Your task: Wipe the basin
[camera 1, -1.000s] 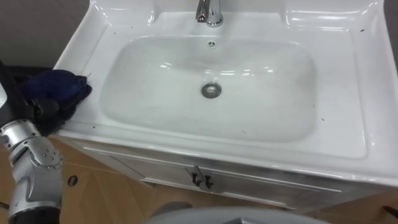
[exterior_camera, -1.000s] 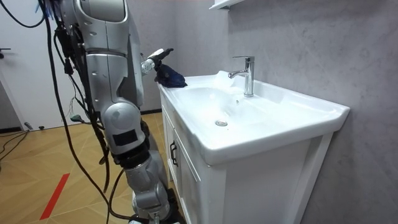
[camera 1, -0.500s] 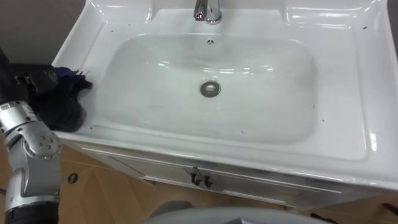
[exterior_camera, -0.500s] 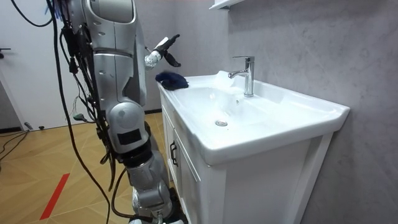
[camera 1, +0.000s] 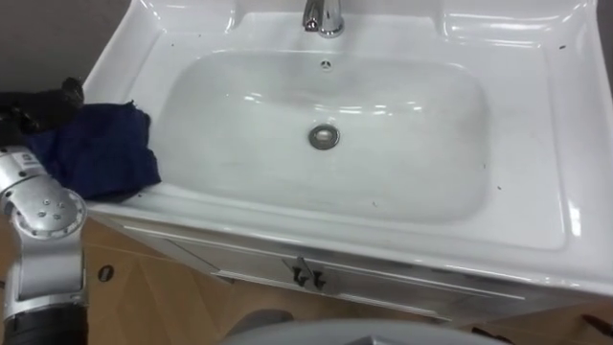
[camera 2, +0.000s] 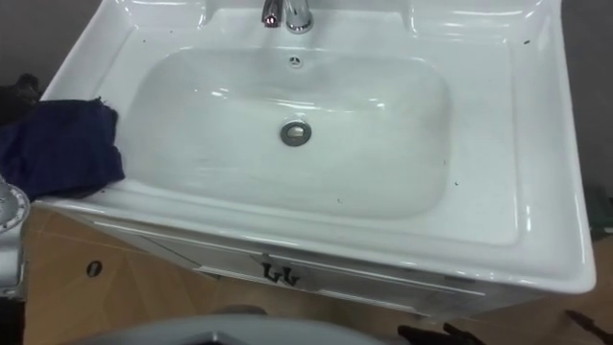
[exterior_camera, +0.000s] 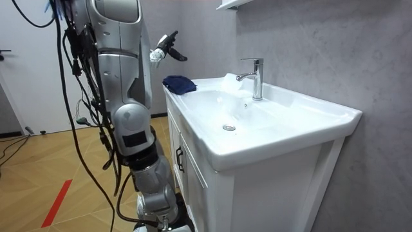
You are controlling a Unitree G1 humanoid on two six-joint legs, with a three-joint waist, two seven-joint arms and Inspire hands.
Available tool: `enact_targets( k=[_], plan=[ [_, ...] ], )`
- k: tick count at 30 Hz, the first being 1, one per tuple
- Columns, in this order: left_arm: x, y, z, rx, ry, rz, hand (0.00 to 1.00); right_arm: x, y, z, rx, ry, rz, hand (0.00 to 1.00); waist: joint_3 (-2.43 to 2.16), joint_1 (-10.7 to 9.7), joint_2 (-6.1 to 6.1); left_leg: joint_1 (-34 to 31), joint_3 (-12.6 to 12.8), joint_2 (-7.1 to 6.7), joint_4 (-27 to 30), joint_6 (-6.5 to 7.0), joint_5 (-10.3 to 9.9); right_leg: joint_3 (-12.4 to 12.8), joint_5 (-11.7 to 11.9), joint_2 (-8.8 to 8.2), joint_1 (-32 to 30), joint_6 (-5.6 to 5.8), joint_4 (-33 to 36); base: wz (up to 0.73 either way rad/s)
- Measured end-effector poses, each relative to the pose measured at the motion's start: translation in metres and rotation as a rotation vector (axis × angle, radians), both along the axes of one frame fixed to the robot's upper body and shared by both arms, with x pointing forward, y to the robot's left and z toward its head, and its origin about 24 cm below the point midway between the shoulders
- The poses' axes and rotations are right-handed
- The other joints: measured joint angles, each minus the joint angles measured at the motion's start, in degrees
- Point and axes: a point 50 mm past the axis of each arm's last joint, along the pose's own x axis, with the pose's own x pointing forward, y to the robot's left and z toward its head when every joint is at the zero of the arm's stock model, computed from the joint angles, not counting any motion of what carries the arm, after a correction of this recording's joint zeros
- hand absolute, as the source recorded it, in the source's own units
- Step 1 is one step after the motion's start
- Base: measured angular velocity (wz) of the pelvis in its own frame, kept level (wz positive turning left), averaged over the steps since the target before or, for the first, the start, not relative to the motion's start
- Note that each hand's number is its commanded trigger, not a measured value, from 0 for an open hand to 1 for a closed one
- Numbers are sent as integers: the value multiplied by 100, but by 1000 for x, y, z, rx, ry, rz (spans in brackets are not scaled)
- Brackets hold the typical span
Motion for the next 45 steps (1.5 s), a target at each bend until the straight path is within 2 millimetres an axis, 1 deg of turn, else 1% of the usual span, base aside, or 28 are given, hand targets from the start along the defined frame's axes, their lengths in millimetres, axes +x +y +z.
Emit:
enact_targets(
  k=[4, 5, 6, 7, 9, 11, 15, 19, 21, 22, 24, 25, 26, 27, 29, 30, 31, 32, 33, 35, 36, 38, 39, 41, 42, 44, 45],
  plan=[
    [1, 5, 12, -3, -74, 42, 0, -3, -1, 0, -2, 1, -17, 0, 9, 24, 55, -6, 3, 0, -5, 0, 0, -54, 0, 1, 9, 0, 8, 2],
    [-1, 8, 14, 2, -88, 60, 0, -3, -1, 0, 0, -2, -27, 0, 3, 50, 84, -6, 4, 1, -6, 0, 0, -45, 0, 0, 3, 0, 8, 0],
    [-3, 11, 17, 7, -100, 77, 0, -2, -1, 0, 0, -5, -34, 0, 13, 70, 86, -11, 5, -1, -6, 1, -1, -47, 0, -1, 0, 1, 2, 0],
    [-5, 13, 19, 9, -106, 88, 0, -2, -1, 0, 1, -5, -36, 0, 12, 76, 100, -12, 5, -1, -5, 1, -1, -45, -1, -2, 0, 2, 1, 0],
    [-12, 23, 23, 16, -126, 142, 0, -4, 0, 0, 1, -2, -37, 0, 13, 83, 111, -12, 3, -7, -6, 1, -1, -47, -3, -3, 5, 6, -12, 0],
    [-17, 29, 25, 20, -140, 178, 0, -4, 0, 0, 2, 2, -39, 0, 17, 90, 103, -4, 3, -13, -11, 1, -1, -50, -5, -5, 19, 8, -13, 0],
    [-22, 35, 28, 27, -166, 231, 0, -6, 0, 0, 3, 5, -46, 0, 18, 146, 98, 32, 4, -17, -13, 1, -1, -74, -5, -7, 63, 8, -19, 0],
    [-30, 45, 29, 16, -180, 283, 0, -10, -1, 0, -8, 32, -55, 0, 22, 368, 106, 54, -19, -24, -8, 1, -1, -63, -24, -9, 79, 13, -11, 0],
    [-39, 56, 27, -7, -179, 330, 0, -11, -3, 0, -12, 40, -61, 0, 20, 442, 111, 34, -31, -35, -1, 2, -2, -75, -72, -22, 45, 20, 1, 3],
    [-45, 63, 23, -23, -174, 368, 0, -12, -4, 1, -18, 36, -59, 0, 8, 525, 114, 16, -49, -46, -3, 2, -2, -82, -75, -26, 26, 23, 0, 7],
    [-58, 75, 16, -68, -166, 427, 0, -12, -5, 1, -25, 39, -57, 0, -3, 578, 110, -2, -88, -68, -4, 3, -1, -121, -74, -34, 23, 26, 2, 10],
    [-67, 81, 9, -95, -144, 460, 0, -12, -5, 1, -24, 44, -57, 0, -8, 624, 111, -4, -115, -84, -4, 4, -1, -135, -73, -38, 32, 27, 3, 14],
    [-72, 85, 0, -125, -115, 481, 0, -13, -5, 1, -22, 55, -52, 0, -8, 687, 109, -5, -152, -103, -2, 3, -1, -184, -66, -36, 73, 38, 0, 17],
    [-75, 86, -5, -133, -96, 492, 0, -13, -5, 1, -21, 58, -50, 0, -10, 701, 112, -6, -180, -114, -2, 4, -1, -220, -66, -36, 88, 39, -1, 20],
    [-90, 92, -25, -198, -30, 532, 0, -12, -4, 1, -19, 56, -48, 0, -9, 786, 90, -36, -242, -129, -3, 4, -1, -310, -67, -31, 99, 39, -13, 18],
    [-98, 94, -37, -253, -2, 557, 0, -9, -4, 1, -17, 60, -40, 0, -18, 830, 80, -37, -253, -131, -2, 4, -1, -339, -68, -32, 107, 40, -13, 10],
    [-103, 96, -43, -285, 12, 572, 0, -9, -4, 1, -15, 63, -36, 0, -21, 844, 76, -34, -261, -135, 0, 4, -1, -357, -70, -34, 118, 41, -14, 13],
    [-114, 97, -57, -334, 51, 604, 0, -11, -4, 0, -12, 72, -27, 0, -32, 849, 56, -35, -300, -152, 2, 4, -1, -390, -79, -37, 133, 48, -10, 11],
    [-119, 97, -64, -349, 78, 620, 0, -11, -4, 1, -12, 77, -22, 0, -35, 861, 49, -38, -312, -158, 2, 4, -1, -392, -82, -40, 134, 50, -8, 11],
    [-138, 86, -97, -446, 191, 656, 0, -12, -6, 1, -7, 88, -8, 0, -36, 871, 16, -53, -323, -173, 11, 8, 0, -434, -88, -56, 132, 58, -11, 7],
    [-144, 83, -107, -475, 228, 661, 0, -12, -7, 1, -4, 89, -9, 0, -39, 892, 7, -58, -324, -178, 19, 8, 1, -450, -95, -65, 134, 64, -12, 7],
    [-170, 64, -145, -612, 374, 685, 0, -15, -5, 1, 7, 93, -19, 0, -48, 889, -31, -50, -331, -208, 48, 47, -23, -471, -127, -101, 151, 91, -1, 4],
    [-177, 59, -153, -638, 410, 692, 0, -16, -4, 1, 9, 94, -13, 0, -54, 884, -59, -53, -330, -213, 48, 52, -26, -470, -128, -104, 152, 94, -1, 4],
    [-195, 40, -177, -748, 495, 721, 0, -15, 1, -1, 24, 104, 2, 0, -43, 883, -207, -90, -332, -216, 78, 66, -38, -510, -128, -106, 150, 99, 10, 8],
    [-199, 36, -182, -765, 522, 721, 0, -16, 1, -1, 27, 108, 10, 0, -41, 897, -233, -106, -331, -212, 105, 73, -47, -512, -128, -101, 150, 100, 9, 5],
    [-212, 22, -199, -819, 638, 706, 0, -16, 1, -1, 36, 118, 31, 0, -39, 974, -265, -119, -336, -209, 141, 83, -81, -500, -121, -97, 152, 110, 49, 0],
    [-216, 19, -202, -831, 665, 703, 0, -15, 1, -1, 37, 118, 35, 0, -33, 981, -255, -116, -343, -211, 142, 86, -83, -496, -120, -99, 152, 113, 72, 0]
  ],
)
